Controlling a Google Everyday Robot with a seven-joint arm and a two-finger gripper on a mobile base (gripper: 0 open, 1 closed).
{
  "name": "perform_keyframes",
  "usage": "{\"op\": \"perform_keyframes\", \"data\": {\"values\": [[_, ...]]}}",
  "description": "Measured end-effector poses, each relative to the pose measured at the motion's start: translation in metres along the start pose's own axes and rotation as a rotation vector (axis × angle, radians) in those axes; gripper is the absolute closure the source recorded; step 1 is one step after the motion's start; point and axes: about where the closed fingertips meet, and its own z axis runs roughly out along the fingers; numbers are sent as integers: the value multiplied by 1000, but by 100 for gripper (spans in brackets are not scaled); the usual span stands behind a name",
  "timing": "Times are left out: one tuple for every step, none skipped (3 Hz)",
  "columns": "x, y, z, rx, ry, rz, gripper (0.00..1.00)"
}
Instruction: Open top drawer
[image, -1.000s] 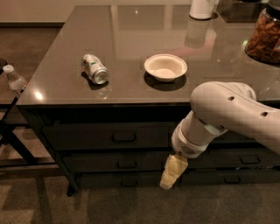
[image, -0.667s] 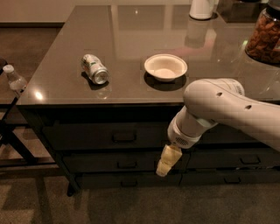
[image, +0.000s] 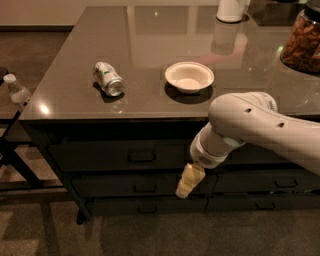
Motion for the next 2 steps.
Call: {"op": "perform_keyframes", "data": {"values": [[-19, -27, 14, 59, -29, 9, 0], [-32, -51, 27, 103, -38, 8, 0]]}}
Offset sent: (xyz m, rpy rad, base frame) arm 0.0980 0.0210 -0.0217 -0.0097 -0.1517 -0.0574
